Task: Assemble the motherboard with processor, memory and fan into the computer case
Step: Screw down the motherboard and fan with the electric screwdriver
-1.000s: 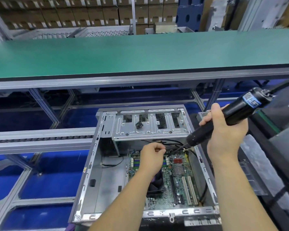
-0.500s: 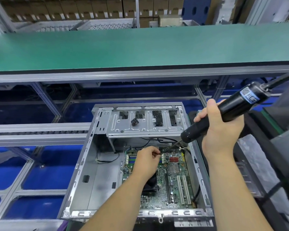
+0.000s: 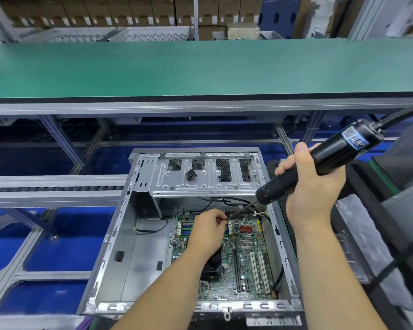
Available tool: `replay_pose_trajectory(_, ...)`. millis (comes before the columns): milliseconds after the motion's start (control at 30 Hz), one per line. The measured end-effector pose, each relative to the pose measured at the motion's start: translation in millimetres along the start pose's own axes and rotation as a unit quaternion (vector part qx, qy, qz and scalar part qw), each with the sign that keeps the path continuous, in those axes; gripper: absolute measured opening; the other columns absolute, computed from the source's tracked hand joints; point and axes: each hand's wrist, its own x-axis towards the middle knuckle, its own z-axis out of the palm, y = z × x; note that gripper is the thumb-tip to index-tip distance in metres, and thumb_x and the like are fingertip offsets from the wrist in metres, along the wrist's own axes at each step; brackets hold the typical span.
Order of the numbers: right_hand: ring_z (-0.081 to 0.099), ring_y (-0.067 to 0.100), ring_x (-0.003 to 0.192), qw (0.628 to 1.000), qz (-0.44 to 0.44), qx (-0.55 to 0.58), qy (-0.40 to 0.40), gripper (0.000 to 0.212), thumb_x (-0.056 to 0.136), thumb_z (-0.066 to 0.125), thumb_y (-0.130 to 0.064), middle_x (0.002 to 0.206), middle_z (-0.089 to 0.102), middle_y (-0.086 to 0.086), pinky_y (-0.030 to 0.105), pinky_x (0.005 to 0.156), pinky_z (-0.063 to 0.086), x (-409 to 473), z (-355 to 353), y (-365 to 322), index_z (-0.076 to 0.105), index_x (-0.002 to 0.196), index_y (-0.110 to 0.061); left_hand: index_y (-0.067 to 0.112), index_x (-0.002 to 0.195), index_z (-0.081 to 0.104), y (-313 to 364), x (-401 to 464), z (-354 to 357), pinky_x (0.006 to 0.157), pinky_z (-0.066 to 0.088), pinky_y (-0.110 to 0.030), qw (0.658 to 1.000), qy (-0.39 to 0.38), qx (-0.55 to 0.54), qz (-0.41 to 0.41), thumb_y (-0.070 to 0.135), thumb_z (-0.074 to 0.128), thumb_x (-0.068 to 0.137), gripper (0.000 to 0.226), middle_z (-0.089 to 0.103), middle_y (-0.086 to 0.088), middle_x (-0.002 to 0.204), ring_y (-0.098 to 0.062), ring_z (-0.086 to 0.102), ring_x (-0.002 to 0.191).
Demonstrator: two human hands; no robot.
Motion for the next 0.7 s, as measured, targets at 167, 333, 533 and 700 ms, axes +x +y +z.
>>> replay_pose_trajectory(167,0.055,0.026,0.056,0.999,-0.005,0.002,-0.031,0.023,0.084,0.077,-0.029,0.061,0.058,0.005,0.04,0.063,0.051,-2,0,1,0.055,0.081,-0.021,0.029,0.09,0.06,0,-1,0,0.072,0.054,-0.032,1.0,-0.013,0.009,0.003,0.015,0.057,0.098,0.017,0.064,0.007,0.087,-0.015,0.063,0.078)
replay_pose_trajectory(333,0.054,0.03,0.055,0.995,-0.036,0.001,-0.091,0.016,0.086,0.072,-0.022,0.061,0.057,0.005,0.039,0.064,0.05,-5,2,-4,0.061,0.079,-0.03,0.029,0.092,0.057,2,0,-1,0.077,0.054,-0.039,0.999,-0.029,0.033,0.021,0.016,0.053,0.1,0.016,0.064,0.002,0.097,-0.017,0.06,0.08)
replay_pose_trajectory(533,0.057,0.03,0.053,0.987,-0.059,-0.048,-0.142,0.012,0.082,0.074,-0.025,0.058,0.06,-0.002,0.048,0.063,0.053,-9,11,-8,0.066,0.074,-0.031,0.025,0.102,0.057,6,-1,2,0.073,0.052,-0.039,0.996,-0.059,0.062,0.033,0.014,0.051,0.101,0.012,0.062,0.002,0.099,-0.018,0.06,0.081)
replay_pose_trajectory(700,0.059,0.032,0.057,0.983,-0.069,-0.082,-0.151,0.008,0.081,0.074,-0.029,0.06,0.062,-0.002,0.053,0.064,0.054,-14,14,-6,0.07,0.075,-0.032,0.025,0.093,0.058,5,0,3,0.079,0.053,-0.036,0.997,-0.037,0.053,0.037,0.016,0.063,0.095,0.011,0.061,0.004,0.093,-0.014,0.058,0.082)
